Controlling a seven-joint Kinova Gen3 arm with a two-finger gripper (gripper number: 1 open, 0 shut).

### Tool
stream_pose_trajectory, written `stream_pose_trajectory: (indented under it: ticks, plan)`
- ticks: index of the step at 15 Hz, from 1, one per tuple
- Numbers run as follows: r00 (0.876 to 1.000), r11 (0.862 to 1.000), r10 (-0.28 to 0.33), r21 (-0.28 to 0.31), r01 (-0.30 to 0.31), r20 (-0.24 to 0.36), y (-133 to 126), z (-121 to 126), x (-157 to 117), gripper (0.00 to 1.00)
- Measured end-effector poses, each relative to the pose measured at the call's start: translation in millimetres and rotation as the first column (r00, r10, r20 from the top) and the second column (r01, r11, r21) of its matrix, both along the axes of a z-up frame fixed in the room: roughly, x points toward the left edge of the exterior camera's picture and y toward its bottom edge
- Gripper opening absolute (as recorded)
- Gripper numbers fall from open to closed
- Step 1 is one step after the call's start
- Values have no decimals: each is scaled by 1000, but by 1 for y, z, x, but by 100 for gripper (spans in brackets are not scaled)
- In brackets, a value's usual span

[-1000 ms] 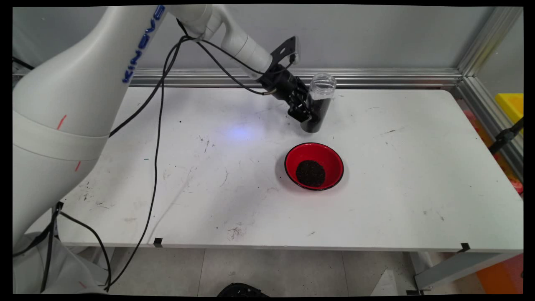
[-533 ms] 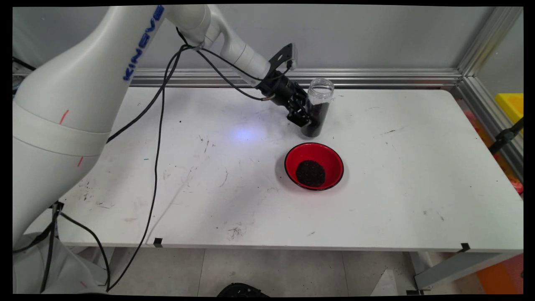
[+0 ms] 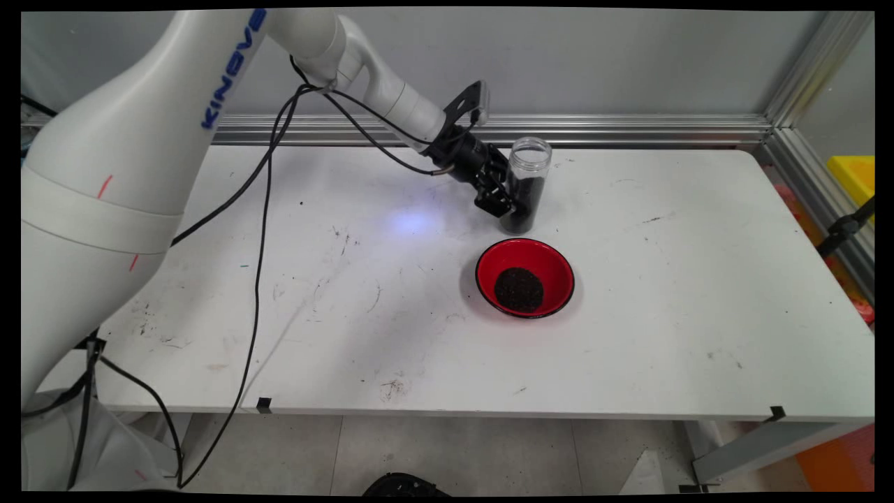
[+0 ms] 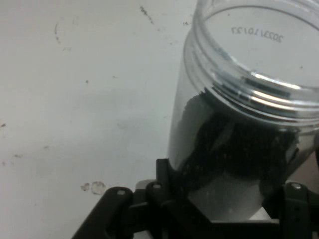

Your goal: Place the picked object on the table

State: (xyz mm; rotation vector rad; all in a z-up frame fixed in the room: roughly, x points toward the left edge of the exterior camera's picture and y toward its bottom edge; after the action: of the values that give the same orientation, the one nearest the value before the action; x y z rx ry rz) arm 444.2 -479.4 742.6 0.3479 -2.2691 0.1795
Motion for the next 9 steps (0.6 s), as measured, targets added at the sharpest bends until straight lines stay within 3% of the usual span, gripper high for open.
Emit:
stream_pose_trajectory:
  ticks: [9]
  plan:
    - [1000,1000,-10,-15,10,-10,3,-12,9,0]
